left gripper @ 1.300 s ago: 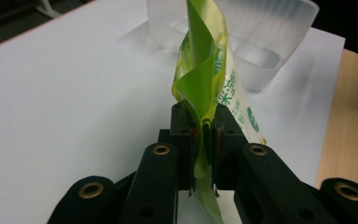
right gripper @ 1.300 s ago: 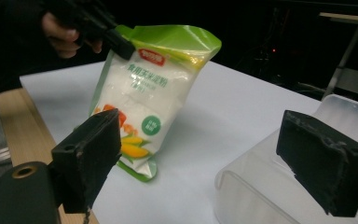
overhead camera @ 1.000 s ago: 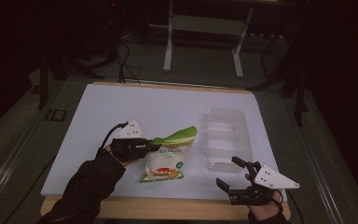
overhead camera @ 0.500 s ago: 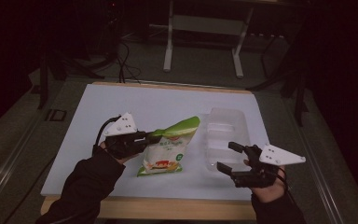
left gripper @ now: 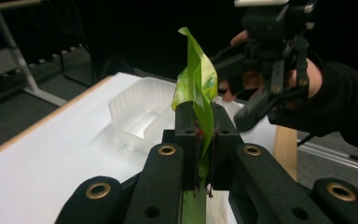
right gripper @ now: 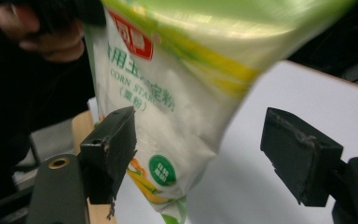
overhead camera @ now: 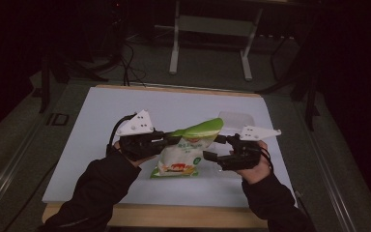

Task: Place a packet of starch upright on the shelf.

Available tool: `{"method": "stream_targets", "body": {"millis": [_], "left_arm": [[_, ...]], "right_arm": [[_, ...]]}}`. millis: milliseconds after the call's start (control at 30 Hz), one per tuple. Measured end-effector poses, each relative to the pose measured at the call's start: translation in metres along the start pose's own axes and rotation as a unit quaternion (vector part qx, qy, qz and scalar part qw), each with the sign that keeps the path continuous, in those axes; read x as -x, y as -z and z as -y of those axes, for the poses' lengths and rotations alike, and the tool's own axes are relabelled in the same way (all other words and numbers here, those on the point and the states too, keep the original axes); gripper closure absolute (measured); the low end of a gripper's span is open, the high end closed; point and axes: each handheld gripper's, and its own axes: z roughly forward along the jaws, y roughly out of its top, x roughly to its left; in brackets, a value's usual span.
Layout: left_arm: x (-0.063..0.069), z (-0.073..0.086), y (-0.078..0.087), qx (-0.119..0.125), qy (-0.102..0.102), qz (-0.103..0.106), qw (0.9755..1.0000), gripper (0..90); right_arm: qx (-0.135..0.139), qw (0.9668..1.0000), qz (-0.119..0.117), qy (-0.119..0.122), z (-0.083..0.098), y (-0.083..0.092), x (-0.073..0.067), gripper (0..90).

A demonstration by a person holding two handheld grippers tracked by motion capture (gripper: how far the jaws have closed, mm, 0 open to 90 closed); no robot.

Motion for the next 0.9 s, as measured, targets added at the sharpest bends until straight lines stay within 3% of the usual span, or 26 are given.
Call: {"method": "stream_targets", "body": {"millis": [167, 233, 267, 300, 367, 500, 600, 667, 767, 833, 900], "left_arm": [[0.006, -0.005, -0.009, -0.002, -0.012, 0.01, 0.9999, 85.9], [0.006, -0.005, -0.009, -0.002, -0.012, 0.01, 0.9999, 86.0], [0.009, -0.006, -0.014, -0.006, -0.015, 0.011, 0.9998, 86.0], [0.009, -0.005, -0.016, -0.006, -0.014, 0.011, 0.9998, 85.9], [0.008, -0.005, -0.016, -0.005, -0.011, 0.011, 0.9999, 85.9], [0.005, -0.004, -0.014, 0.006, -0.002, 0.018, 0.9998, 85.7], [0.004, -0.005, -0.013, 0.01, 0.002, 0.026, 0.9996, 85.2], [0.005, -0.005, -0.009, 0.025, 0.006, 0.034, 0.9991, 84.1], [0.005, -0.005, -0.007, 0.031, 0.006, 0.039, 0.9988, 81.8], [0.003, -0.005, -0.005, 0.041, 0.014, 0.048, 0.9979, 75.4], [0.0, -0.006, -0.003, 0.048, 0.024, 0.051, 0.9972, 62.7]], "right_arm": [[-0.017, 0.9996, -0.016, 0.015, -0.004, -0.007, 0.0, 45.7], [-0.023, 0.9992, -0.026, 0.019, -0.005, -0.007, 0.0, 45.7], [-0.023, 0.9992, -0.026, 0.019, -0.005, -0.007, 0.0, 51.5], [-0.048, 0.9975, -0.045, 0.026, -0.007, -0.007, 0.001, 71.2], [-0.05, 0.9973, -0.047, 0.026, -0.009, -0.005, 0.0, 79.2], [-0.054, 0.9967, -0.036, 0.049, -0.015, -0.002, -0.003, 80.9], [-0.059, 0.9963, -0.042, 0.046, -0.02, 0.001, -0.004, 82.4], [-0.055, 0.9964, -0.045, 0.047, -0.023, 0.004, -0.005, 82.8], [-0.054, 0.9959, -0.043, 0.058, -0.028, 0.008, -0.007, 83.0], [-0.054, 0.9956, -0.041, 0.064, -0.032, 0.012, -0.008, 83.3], [-0.056, 0.9952, -0.034, 0.072, -0.036, 0.015, -0.01, 83.4]]}}
